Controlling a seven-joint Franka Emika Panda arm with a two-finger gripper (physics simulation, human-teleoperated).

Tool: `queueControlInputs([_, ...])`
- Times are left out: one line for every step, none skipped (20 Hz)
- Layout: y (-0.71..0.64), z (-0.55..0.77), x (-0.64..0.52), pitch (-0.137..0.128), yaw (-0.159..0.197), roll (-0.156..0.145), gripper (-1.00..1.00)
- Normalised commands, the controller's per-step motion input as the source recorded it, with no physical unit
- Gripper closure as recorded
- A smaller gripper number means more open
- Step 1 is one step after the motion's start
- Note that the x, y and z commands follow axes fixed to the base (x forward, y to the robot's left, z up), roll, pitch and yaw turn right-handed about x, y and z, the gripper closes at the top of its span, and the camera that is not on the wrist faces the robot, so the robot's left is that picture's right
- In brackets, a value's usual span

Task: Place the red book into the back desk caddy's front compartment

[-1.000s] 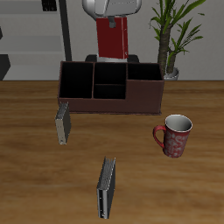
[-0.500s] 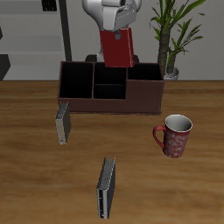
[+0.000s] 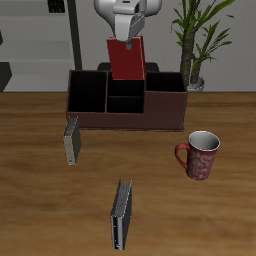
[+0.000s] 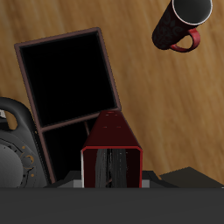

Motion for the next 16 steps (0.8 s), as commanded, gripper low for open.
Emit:
queueControlInputs([-0.19,0.00,-0.05,0.052,-0.037,-0.047,1.00])
queueControlInputs([-0.21,-0.06,-0.18,0.059,0.093,-0.062,1.00])
queueControlInputs([-0.01,0.00,-0.07,-0.006,0.135,-0.001,1.00])
queueControlInputs([-0.08,0.11,-0.14,0.041,0.058,-0.022,1.00])
queueControlInputs([0.00,0.04,-0.05,-0.070,0.115,-0.016,1.00])
queueControlInputs([-0.01,-0.03,0.04,0.028,0.094,0.007,1.00])
queueControlInputs([-0.05,0.08,-0.04,0.021,0.024,-0.029,1.00])
queueControlInputs([0.00,0.03,0.05,-0.062,0.194,-0.024,1.00])
queueControlInputs([-0.07,0.03,0.09,0.060,0.036,-0.042,1.00])
queueControlInputs([-0.04,0.12,0.08,-0.041,-0.009,-0.011,1.00])
queueControlInputs([-0.11,0.12,0.13,-0.013,0.119,-0.039,1.00])
queueControlInputs([-0.02,0.11,0.09,-0.062,0.158,-0.018,1.00])
queueControlInputs([-0.12,0.13,0.13,0.014,-0.051,-0.036,1.00])
queueControlInputs([-0.06,0.07,0.08,-0.077,0.189,-0.015,1.00])
queueControlInputs([-0.03,0.05,0.05,0.052,0.006,-0.023,1.00])
queueControlInputs([-0.02,0.00,0.04,0.000,0.000,0.000,1.00])
